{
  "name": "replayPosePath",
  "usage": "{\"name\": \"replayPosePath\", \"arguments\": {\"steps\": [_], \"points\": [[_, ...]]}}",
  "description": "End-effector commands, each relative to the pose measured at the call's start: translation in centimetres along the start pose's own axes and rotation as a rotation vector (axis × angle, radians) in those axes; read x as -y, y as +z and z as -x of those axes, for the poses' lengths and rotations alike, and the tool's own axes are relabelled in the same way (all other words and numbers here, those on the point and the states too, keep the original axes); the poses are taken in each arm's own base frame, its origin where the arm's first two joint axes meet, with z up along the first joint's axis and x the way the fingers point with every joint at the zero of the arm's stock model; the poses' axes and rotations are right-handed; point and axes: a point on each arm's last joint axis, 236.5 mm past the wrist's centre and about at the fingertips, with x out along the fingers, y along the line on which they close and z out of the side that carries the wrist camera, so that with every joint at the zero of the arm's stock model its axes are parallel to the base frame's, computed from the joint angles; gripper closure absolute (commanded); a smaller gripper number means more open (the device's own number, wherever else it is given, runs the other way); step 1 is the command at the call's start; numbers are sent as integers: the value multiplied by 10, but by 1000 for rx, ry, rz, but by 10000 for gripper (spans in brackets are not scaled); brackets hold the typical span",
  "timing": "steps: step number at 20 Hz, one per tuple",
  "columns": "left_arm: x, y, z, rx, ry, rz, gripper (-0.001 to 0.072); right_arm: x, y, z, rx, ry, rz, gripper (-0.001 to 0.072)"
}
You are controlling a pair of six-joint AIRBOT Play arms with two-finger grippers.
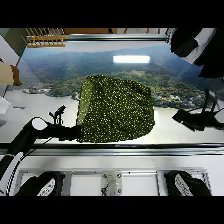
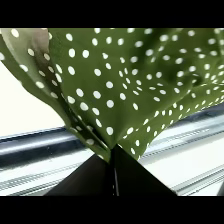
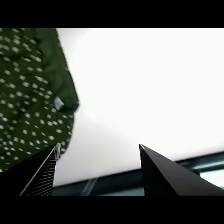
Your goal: Fold the clothes and pants, and hang the long-sleeved shirts on hangers.
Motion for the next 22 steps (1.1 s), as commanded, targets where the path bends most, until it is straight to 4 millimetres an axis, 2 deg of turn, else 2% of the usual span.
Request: {"name": "replayPosePath", "arguments": {"steps": [1, 5, 8, 11, 14, 16, 17, 18, 19, 20, 21, 22], "points": [[7, 6, 14, 61, -13, -23, 703, 19, -48, -60, -135, 28, -143, 153], [8, 8, 17, 76, -16, -29, 703, -24, -45, -103, -108, 142, -99, 153], [9, 9, 17, 80, -17, -28, 703, -51, -42, -121, -91, 180, -58, 154], [8, 9, 17, 81, -16, -29, 703, -64, -44, -131, -102, 181, -17, 153], [8, 11, 17, 92, -15, -29, 703, -67, -47, -136, -111, 178, 0, 166], [8, 13, 17, 101, -14, -29, 703, -67, -45, -136, -99, 179, 41, 419], [8, 14, 17, 103, -14, -28, 703, -66, -44, -136, -96, 179, 51, 513], [8, 14, 17, 103, -14, -29, 703, -67, -44, -136, -94, 180, 72, 665], [8, 14, 17, 104, -14, -29, 703, -66, -43, -135, -91, 178, 94, 703], [9, 18, 19, 116, -14, -22, 704, -68, -39, -131, -85, 176, 119, 704], [13, 26, 28, 138, -20, -23, 704, -76, -30, -120, -68, 185, 155, 704], [22, 41, 45, 181, -33, -34, 704, -87, -16, -102, -35, 199, 210, 704]]}}
